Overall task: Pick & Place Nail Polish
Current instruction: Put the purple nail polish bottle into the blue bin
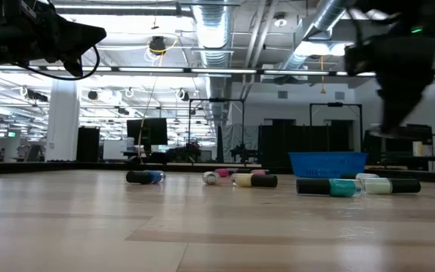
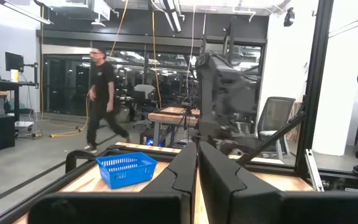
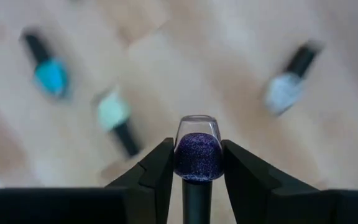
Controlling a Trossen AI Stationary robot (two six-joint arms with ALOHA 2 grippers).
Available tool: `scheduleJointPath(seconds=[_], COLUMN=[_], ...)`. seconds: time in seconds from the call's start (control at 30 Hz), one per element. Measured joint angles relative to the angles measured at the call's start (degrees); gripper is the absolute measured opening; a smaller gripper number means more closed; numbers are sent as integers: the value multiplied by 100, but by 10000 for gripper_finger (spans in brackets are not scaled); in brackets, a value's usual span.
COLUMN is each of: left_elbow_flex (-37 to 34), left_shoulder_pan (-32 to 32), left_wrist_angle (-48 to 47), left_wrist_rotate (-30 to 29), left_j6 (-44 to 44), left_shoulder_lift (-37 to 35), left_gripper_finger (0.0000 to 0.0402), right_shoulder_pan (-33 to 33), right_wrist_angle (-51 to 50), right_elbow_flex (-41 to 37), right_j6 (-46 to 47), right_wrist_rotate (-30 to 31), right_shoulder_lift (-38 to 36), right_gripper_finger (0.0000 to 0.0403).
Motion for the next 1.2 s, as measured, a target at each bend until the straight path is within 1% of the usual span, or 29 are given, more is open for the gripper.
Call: scheduleJointPath(seconds=[0.13,0.27,0.4,0.6,0.77,0.83,1.0,1.2], left_elbow_flex=[-1,-1,1,-1,0,-1,-1,1], left_shoulder_pan=[1,2,2,2,1,1,0,1], left_wrist_angle=[1,1,3,1,10,2,24,32], left_wrist_rotate=[-2,-2,-2,10,-9,-9,-18,-30], left_j6=[-1,0,0,0,-1,0,0,-1], left_shoulder_lift=[0,0,0,2,9,27,90,143], left_gripper_finger=[11,11,11,11,11,11,11,11], right_shoulder_pan=[-1226,-2351,-3299,-4462,-4972,-5050,-5172,-5296], right_wrist_angle=[94,93,281,741,856,933,1057,1211], right_elbow_flex=[14,265,610,816,804,804,804,804], right_j6=[-894,-1895,-2814,-3621,-3937,-4066,-4296,-4336], right_wrist_rotate=[-9,-9,-27,-36,-233,-372,-426,-853], right_shoulder_lift=[-178,-156,-87,165,635,876,1490,2007], right_gripper_finger=[113,114,116,117,117,117,117,118])
